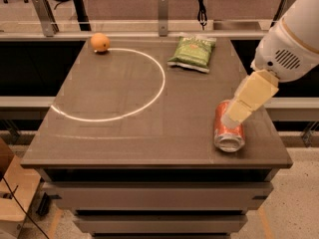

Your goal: Place coke can upright

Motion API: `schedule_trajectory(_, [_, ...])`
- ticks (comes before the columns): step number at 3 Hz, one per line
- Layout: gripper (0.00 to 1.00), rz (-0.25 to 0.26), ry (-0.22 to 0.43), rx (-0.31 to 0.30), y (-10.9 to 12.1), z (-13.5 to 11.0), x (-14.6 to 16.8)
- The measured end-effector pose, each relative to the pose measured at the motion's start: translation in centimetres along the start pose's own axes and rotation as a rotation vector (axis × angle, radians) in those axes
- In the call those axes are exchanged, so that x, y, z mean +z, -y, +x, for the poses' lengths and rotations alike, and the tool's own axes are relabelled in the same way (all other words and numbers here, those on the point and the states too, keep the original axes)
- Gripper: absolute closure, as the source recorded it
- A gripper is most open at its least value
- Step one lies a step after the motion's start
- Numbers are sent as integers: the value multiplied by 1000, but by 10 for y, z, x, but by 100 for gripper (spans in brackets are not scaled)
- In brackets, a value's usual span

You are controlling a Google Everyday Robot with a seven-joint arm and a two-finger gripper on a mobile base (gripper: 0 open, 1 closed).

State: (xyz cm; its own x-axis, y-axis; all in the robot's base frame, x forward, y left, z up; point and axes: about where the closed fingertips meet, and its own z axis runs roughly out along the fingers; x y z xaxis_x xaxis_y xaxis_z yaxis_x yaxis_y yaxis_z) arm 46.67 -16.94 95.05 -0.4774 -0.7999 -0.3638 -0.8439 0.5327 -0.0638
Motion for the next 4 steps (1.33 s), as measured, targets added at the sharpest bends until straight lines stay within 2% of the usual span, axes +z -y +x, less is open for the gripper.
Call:
schedule_trajectory(1, [0, -1, 6, 53, 0, -2, 1])
schedule_trajectory(3, [0, -17, 7, 133, 14, -14, 32])
schedule_trajectory(4, [0, -23, -28, 177, 27, -12, 52])
